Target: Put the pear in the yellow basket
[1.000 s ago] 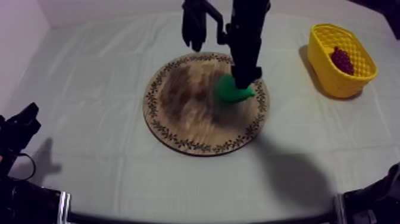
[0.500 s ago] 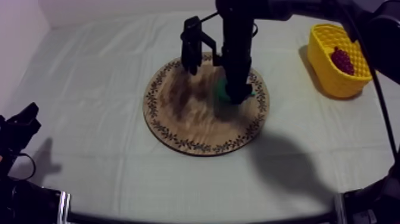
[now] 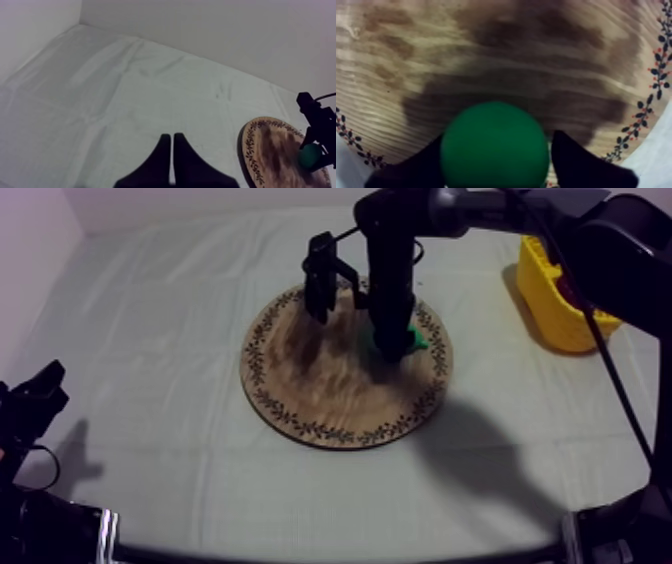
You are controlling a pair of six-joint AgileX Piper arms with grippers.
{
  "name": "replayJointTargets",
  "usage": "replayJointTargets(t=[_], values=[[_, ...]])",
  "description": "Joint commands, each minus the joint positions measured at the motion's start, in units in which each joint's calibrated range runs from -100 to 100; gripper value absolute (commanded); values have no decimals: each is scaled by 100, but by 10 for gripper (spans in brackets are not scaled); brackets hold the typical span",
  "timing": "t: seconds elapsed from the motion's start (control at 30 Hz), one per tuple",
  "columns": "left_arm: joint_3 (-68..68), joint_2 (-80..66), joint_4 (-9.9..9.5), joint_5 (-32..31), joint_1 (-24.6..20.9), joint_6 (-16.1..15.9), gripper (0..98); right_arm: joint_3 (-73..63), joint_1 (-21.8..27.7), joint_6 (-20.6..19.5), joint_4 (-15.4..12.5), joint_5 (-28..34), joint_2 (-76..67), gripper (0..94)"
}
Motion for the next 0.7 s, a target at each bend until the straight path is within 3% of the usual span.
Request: replayJointTargets(t=[0.0,0.4,0.67], values=[[0,0,-2,-1,1,-1,1,-12,11,-12,-10,-19,-21,424],[0,0,-2,-1,1,-1,1,-177,210,36,-71,148,-1144,377],[0,0,-2,-1,1,-1,1,-467,811,-54,71,76,-2242,396]])
